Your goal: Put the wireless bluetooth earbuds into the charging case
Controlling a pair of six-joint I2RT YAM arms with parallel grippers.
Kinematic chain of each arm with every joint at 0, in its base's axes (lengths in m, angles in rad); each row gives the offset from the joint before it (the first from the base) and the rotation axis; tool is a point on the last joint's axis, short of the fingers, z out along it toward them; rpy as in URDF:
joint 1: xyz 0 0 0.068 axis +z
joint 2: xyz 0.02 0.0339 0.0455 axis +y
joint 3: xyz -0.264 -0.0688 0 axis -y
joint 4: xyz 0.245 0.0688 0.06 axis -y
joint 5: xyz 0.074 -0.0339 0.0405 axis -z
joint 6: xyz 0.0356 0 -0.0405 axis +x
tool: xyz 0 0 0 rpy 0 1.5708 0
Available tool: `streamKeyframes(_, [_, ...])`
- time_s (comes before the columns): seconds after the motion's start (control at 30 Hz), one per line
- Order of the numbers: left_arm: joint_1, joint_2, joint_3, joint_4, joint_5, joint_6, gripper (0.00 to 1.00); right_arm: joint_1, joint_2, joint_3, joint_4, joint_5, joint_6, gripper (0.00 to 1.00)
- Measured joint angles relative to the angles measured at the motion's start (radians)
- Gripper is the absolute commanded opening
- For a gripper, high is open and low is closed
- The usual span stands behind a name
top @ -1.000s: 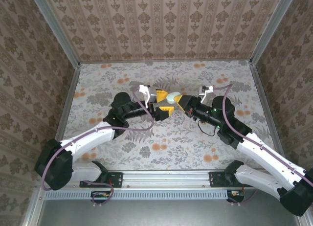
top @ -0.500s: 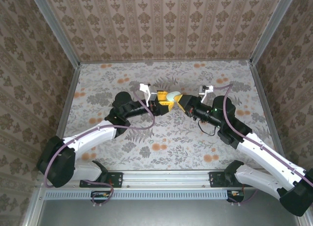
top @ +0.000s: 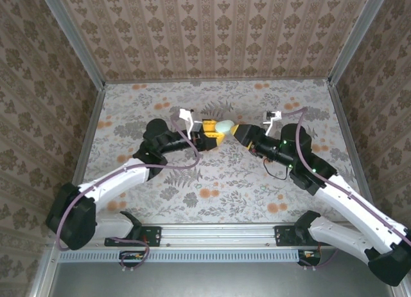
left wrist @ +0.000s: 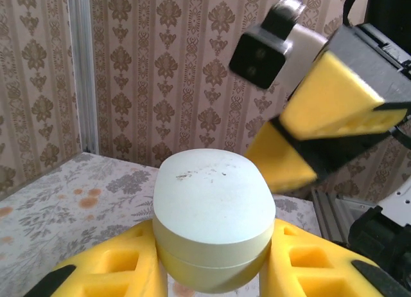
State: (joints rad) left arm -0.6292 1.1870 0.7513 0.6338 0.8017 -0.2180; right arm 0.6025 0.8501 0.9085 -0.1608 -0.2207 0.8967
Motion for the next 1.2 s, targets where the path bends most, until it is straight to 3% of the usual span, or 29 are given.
streamKeyframes(0.27, [0.09,-0.173,0.0,-0.283,0.143,0.085,0.16,0.006,0.071,0.187,-0.145,-0.143,-0.439,0.79])
streamKeyframes(0.53, [0.106,-0.216,0.0,-0.426,0.232,0.103,0.16,0.119,0.19,0.232,-0.24,-0.179,-0.734,0.84])
streamKeyframes(0.77, [0.106,-0.219,0.0,-0.447,0.282,0.101,0.16,0.142,0.229,0.238,-0.258,-0.177,-0.838,0.86])
streamKeyframes(1.2, [0.107,-0.227,0.0,-0.449,0.299,0.098,0.16,0.147,0.296,0.303,-0.271,-0.129,-0.854,0.86])
